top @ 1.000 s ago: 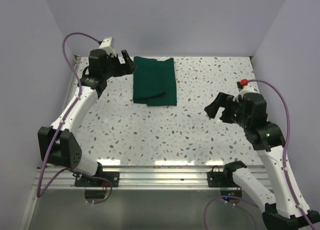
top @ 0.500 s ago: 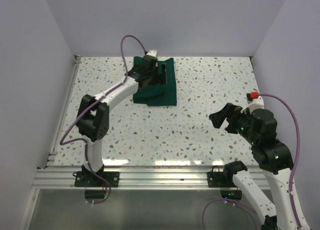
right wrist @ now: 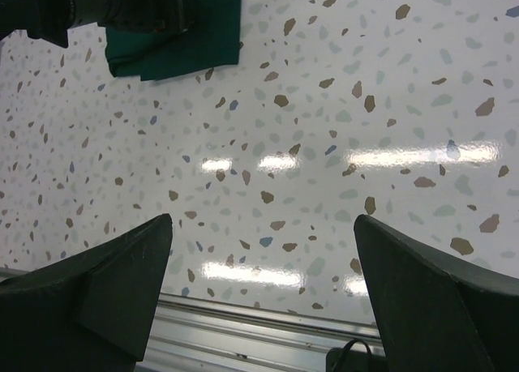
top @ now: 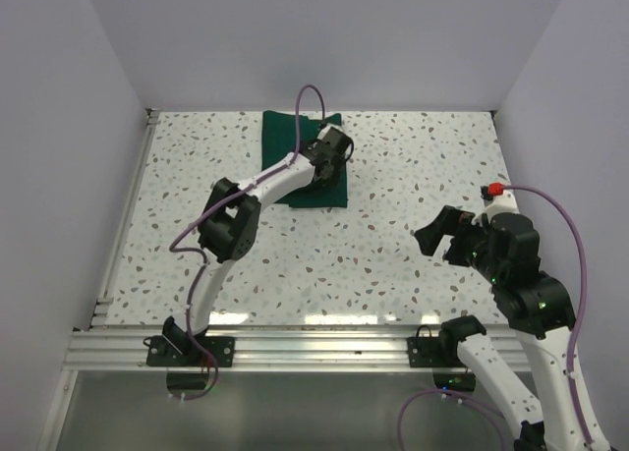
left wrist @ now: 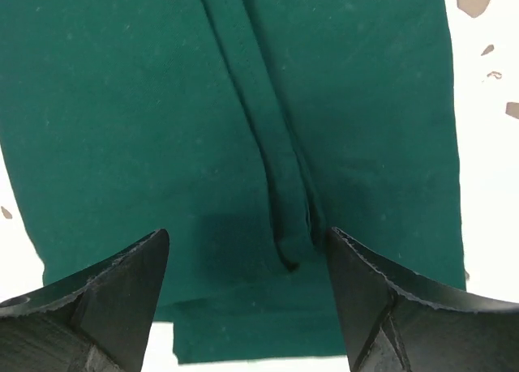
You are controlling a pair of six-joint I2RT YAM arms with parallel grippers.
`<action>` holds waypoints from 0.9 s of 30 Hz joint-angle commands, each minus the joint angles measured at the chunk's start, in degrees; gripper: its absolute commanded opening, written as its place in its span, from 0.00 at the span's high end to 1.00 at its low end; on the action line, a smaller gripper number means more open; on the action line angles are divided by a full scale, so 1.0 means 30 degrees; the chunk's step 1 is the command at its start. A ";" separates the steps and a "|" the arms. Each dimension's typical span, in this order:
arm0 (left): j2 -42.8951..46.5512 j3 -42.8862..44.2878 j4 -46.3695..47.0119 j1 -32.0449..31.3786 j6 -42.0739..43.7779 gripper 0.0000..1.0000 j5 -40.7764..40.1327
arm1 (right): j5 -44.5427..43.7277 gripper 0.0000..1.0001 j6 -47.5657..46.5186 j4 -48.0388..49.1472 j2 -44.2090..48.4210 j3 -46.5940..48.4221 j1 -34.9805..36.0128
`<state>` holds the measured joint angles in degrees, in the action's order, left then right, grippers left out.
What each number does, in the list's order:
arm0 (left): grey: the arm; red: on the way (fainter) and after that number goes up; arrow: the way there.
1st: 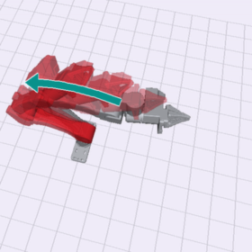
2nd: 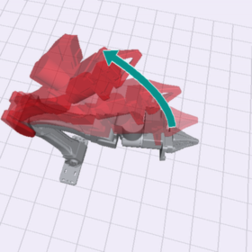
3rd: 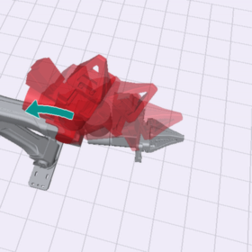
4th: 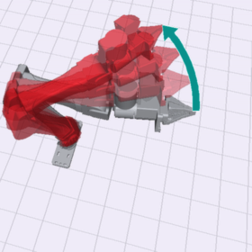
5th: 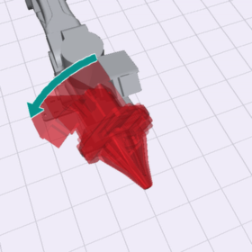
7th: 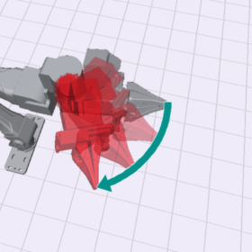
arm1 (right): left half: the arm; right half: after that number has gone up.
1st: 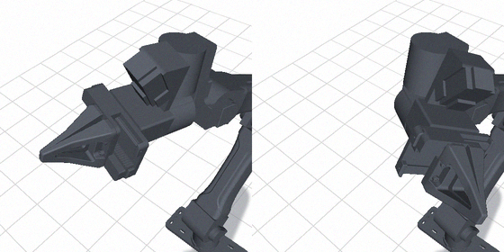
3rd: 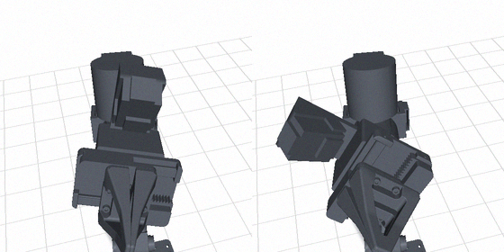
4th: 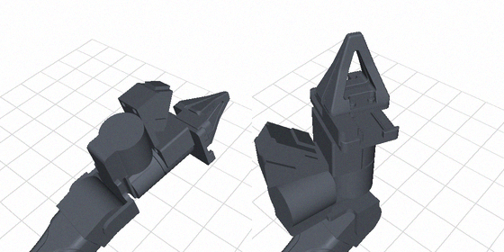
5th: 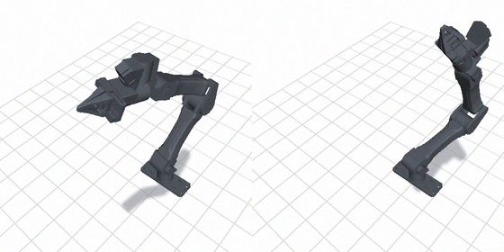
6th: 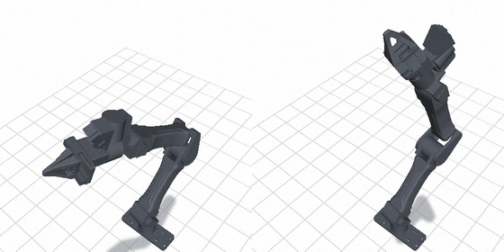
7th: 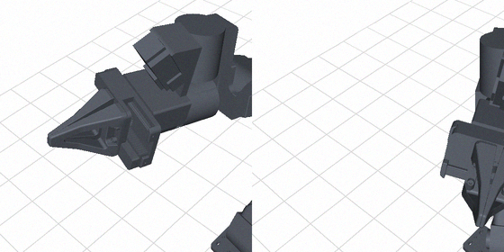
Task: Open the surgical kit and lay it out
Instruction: Open the surgical kit at the center of the board.
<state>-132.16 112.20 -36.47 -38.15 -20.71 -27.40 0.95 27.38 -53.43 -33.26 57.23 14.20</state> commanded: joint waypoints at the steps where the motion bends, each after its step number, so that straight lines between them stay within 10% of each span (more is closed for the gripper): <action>1: -0.0885 0.1883 -0.0850 -0.0027 0.1014 0.19 -0.1005 | -0.0201 0.02 -0.0278 0.0024 -0.0163 -0.0180 -0.0015; 4: -0.1737 0.2706 -0.1262 -0.0056 0.1248 0.27 -0.0917 | -0.0141 0.02 -0.0132 0.0464 -0.0545 -0.0386 -0.0016; 10: -0.1506 0.3029 -0.0940 0.0031 0.1659 1.00 -0.0946 | 0.0414 0.02 0.0190 0.2102 -0.1833 -0.0562 -0.0015; 23: 0.7281 -0.2298 0.0436 0.4890 -0.2148 0.99 -0.0127 | 0.1852 0.02 -0.1683 0.5066 -1.4362 0.6724 0.1770; 27: 0.8923 -0.5433 0.0789 0.6708 -0.2236 0.67 -0.0008 | 0.1500 0.02 -0.2122 0.4072 -1.9783 1.2426 0.3322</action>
<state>-108.18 101.27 -35.42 -20.60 -24.58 -27.44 5.52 23.75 -40.71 -85.65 84.64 21.26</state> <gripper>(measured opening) 0.249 0.985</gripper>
